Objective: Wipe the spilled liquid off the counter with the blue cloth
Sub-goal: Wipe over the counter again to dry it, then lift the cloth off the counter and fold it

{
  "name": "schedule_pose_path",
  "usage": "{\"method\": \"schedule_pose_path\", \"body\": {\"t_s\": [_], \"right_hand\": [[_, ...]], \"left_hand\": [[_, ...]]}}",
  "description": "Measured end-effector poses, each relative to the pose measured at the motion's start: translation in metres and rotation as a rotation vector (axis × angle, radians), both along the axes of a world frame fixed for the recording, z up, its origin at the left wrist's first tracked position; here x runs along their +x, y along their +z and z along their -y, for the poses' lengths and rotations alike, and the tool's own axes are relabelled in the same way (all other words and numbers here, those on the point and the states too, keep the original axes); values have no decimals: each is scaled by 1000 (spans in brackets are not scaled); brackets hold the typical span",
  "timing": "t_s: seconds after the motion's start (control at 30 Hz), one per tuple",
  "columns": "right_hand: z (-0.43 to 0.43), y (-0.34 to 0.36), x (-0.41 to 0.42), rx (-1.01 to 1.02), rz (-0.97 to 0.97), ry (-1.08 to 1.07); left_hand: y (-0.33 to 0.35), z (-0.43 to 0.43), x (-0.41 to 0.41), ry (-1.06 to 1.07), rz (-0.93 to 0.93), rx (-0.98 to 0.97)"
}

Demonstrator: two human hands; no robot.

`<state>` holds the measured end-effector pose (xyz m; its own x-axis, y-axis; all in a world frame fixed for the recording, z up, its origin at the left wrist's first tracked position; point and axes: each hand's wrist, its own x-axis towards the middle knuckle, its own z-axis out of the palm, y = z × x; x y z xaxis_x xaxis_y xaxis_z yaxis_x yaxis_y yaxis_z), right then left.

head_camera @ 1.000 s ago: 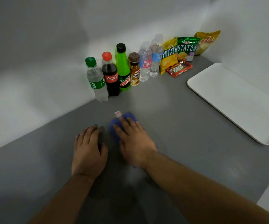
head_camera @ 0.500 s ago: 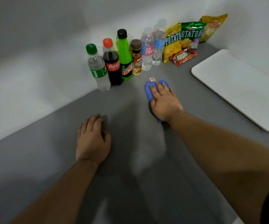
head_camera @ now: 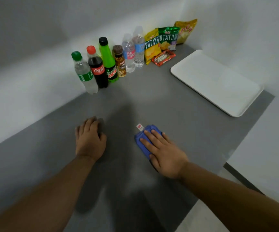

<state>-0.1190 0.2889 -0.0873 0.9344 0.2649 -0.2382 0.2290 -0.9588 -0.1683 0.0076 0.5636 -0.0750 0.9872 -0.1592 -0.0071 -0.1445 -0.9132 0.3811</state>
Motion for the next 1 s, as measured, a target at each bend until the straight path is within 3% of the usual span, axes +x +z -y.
{"method": "schedule_pose_path", "body": {"t_s": [0.23, 0.37, 0.53, 0.7, 0.83, 1.0], "right_hand": [[18, 2, -76, 10, -48, -11], [26, 10, -84, -5, -47, -11], [39, 14, -114, 54, 89, -248], [54, 10, -138, 20, 202, -312], [73, 11, -156, 77, 183, -515], [89, 12, -167, 178, 93, -696]], "left_hand": [[13, 72, -69, -321, 50, -125], [15, 107, -93, -414, -57, -165], [23, 141, -96, -418, -160, -117], [25, 167, -112, -479, -221, -90], [24, 184, -118, -414, -270, -46], [28, 215, -121, -509, -297, 43]]}}
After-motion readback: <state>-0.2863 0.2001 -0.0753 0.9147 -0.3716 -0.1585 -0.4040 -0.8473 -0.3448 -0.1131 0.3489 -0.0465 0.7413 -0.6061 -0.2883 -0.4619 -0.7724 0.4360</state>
